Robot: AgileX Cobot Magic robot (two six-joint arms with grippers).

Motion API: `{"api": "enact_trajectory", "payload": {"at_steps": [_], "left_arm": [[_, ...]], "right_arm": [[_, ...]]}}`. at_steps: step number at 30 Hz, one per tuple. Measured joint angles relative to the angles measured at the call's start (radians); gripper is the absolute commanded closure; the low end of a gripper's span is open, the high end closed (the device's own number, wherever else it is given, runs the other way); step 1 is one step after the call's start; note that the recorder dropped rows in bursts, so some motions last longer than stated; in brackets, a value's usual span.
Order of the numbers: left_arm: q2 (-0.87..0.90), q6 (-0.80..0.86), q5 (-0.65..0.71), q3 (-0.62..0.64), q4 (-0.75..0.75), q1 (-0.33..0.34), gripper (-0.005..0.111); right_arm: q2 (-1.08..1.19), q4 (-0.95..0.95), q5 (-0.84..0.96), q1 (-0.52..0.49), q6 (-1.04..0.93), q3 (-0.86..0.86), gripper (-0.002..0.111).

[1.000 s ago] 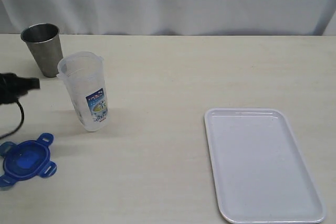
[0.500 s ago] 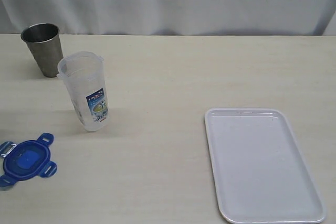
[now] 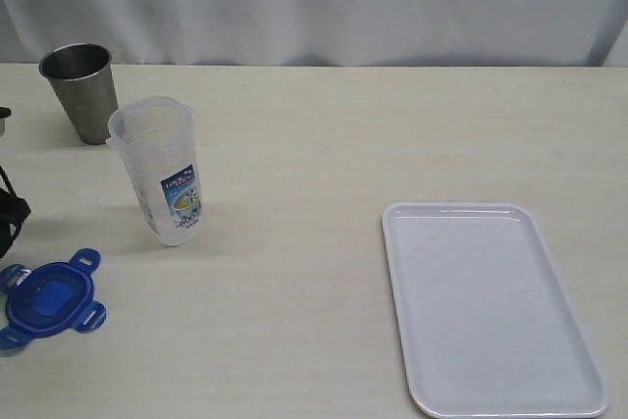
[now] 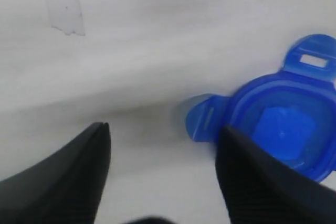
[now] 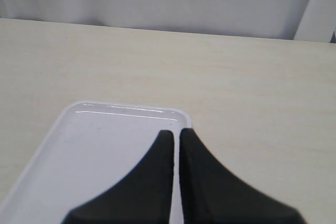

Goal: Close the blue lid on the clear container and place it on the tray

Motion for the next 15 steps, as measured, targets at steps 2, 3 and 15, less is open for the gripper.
{"api": "enact_trajectory", "payload": {"at_steps": [2, 3, 15], "left_arm": [[0.004, 0.041, -0.033, 0.018, -0.031, 0.000, 0.050], [0.005, 0.069, -0.043, 0.022, -0.054, 0.000, 0.050], [0.130, 0.264, -0.040, 0.026, -0.143, 0.000, 0.050]], "right_arm": [[0.000, 0.000, 0.000, 0.000, 0.000, 0.000, 0.104], [0.000, 0.000, 0.000, 0.000, 0.000, 0.000, 0.104], [0.000, 0.000, 0.000, 0.000, 0.000, 0.000, 0.104]]}}
